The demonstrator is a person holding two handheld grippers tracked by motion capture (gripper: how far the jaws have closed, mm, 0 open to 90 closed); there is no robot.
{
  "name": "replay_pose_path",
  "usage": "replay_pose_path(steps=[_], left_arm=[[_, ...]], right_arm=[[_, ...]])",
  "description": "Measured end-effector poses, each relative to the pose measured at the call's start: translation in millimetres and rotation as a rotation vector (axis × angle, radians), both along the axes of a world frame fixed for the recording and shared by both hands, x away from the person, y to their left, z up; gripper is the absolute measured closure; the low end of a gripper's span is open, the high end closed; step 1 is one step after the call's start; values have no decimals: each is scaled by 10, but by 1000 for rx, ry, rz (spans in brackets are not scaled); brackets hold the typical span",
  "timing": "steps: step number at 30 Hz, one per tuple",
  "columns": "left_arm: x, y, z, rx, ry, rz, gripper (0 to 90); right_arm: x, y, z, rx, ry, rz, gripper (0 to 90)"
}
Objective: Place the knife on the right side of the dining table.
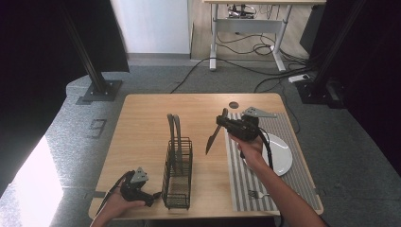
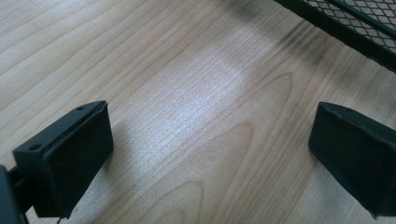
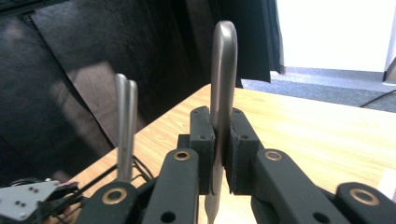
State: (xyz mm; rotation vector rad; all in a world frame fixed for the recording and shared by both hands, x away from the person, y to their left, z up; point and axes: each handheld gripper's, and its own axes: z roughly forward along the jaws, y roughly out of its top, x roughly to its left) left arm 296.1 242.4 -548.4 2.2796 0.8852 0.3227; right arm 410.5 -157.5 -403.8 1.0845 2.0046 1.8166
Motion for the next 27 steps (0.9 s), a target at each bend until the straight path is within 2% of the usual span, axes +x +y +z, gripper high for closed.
replay_pose_path(steps=[16, 23, 27], left_arm=[[0, -1, -1, -1, 0, 1, 0], [0, -1, -1, -1, 0, 1, 0], [-1, -1, -1, -1, 0, 1, 0]], right_arm=[[381, -123, -177, 0, 5, -105, 830], [552, -208, -232, 32, 28, -156, 830], [586, -260, -255, 50, 35, -172, 830]])
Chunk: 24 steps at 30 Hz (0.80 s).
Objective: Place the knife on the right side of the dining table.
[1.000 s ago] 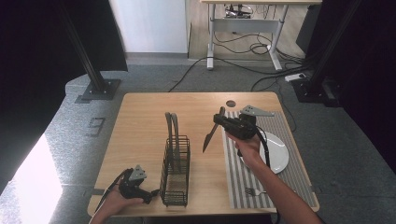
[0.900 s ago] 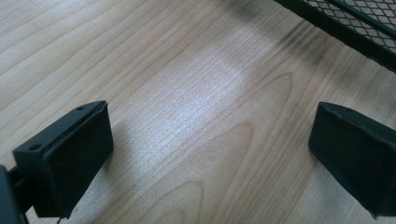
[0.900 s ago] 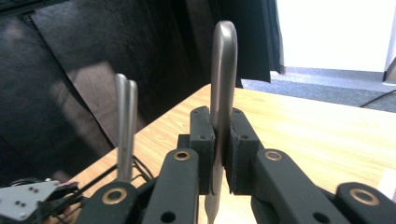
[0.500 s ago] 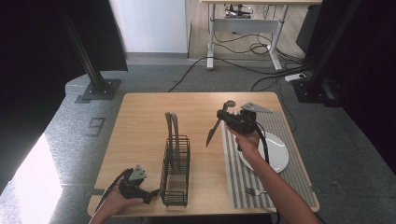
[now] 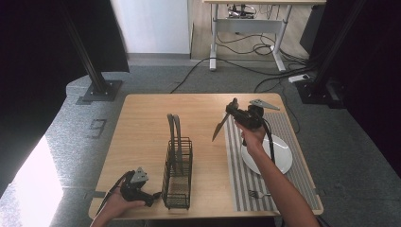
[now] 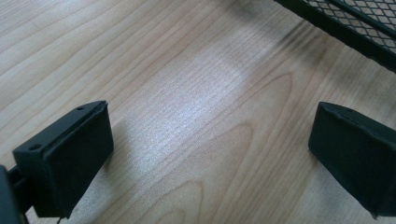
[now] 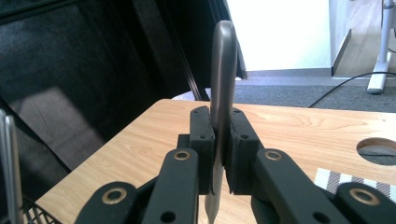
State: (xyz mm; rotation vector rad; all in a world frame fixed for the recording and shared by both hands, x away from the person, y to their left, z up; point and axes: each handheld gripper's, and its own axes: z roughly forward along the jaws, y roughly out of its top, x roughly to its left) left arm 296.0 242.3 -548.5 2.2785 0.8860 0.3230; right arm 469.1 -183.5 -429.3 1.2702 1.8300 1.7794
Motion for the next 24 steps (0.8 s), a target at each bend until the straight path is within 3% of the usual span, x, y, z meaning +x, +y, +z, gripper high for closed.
replay_pose_path(steps=[24], left_arm=[[-1, 1, 1, 1, 0, 0, 0]], right_arm=[[195, -326, -78, 37, 1, -125, 829]])
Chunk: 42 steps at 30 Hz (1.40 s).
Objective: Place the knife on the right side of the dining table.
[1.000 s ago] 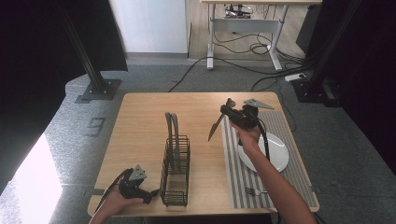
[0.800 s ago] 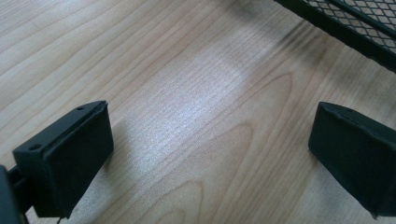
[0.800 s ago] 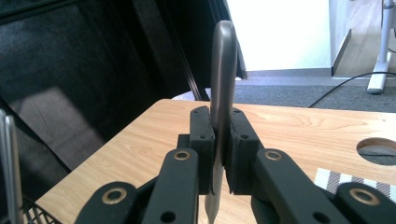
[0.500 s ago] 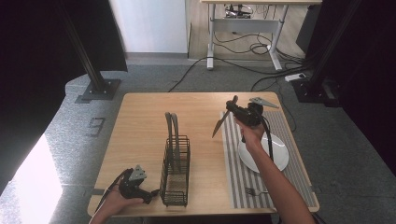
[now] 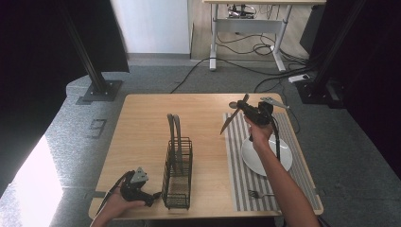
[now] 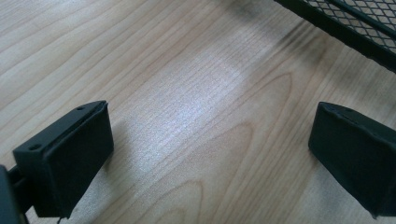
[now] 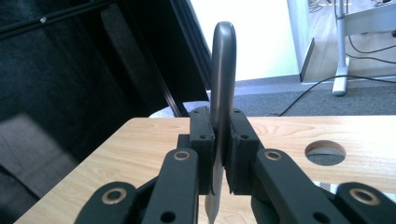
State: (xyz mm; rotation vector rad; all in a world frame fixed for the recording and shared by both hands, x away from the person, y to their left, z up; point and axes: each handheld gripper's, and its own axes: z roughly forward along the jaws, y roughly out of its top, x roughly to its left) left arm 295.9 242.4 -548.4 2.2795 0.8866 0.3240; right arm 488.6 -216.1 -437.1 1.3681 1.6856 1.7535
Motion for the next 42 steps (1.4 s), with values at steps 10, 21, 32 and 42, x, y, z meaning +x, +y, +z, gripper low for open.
replay_pose_path(steps=[10, 21, 32, 42], left_arm=[[-1, 0, 0, 0, 0, 0, 0], [-1, 0, 0, 0, 0, 0, 0], [-2, 0, 0, 1, 0, -1, 0], [-2, 0, 0, 1, 0, -1, 0]], right_arm=[[151, -252, -93, 9, -8, -112, 829], [202, -377, -149, 6, -6, -155, 829], [222, -393, -192, 1, 11, -170, 826], [239, -570, -272, -7, 46, -217, 801]])
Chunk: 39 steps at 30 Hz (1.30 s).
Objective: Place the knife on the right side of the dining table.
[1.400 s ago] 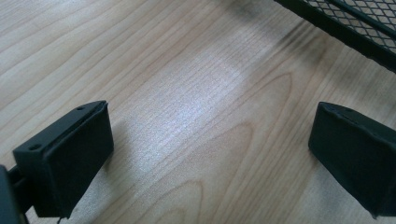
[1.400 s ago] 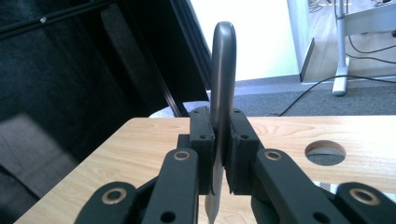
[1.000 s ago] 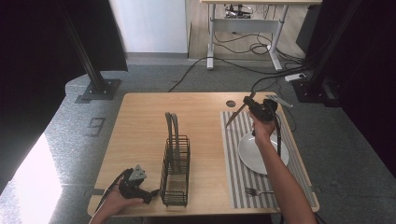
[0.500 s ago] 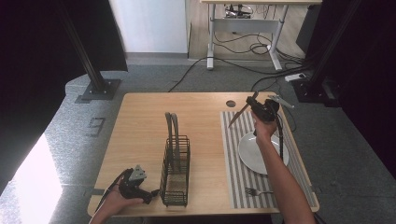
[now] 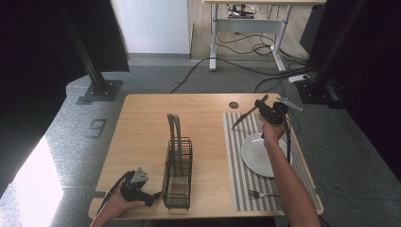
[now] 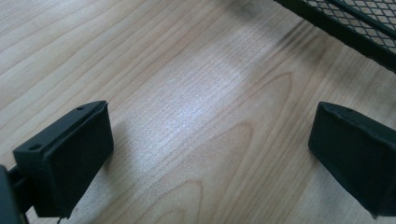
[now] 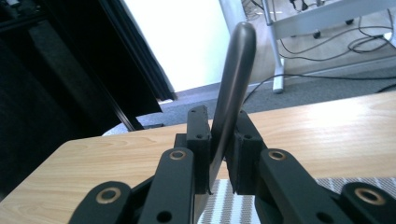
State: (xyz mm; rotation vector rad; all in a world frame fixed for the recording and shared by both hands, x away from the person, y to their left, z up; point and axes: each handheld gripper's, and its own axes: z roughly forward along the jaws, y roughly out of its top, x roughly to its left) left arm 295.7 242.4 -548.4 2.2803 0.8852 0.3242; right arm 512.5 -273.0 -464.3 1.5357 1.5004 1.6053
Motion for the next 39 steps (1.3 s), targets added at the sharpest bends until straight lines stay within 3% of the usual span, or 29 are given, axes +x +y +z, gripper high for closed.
replay_pose_path(steps=[7, 25, 39], left_arm=[[0, 0, 0, 0, 0, 0, 0], [-3, 0, 0, 0, 0, -2, 0], [-5, 0, 0, 1, 0, -3, 0]], right_arm=[[13, -95, -57, 17, 27, -24, 791], [12, -217, -125, -33, 67, -55, 750], [65, -429, -278, -9, 164, -65, 696]])
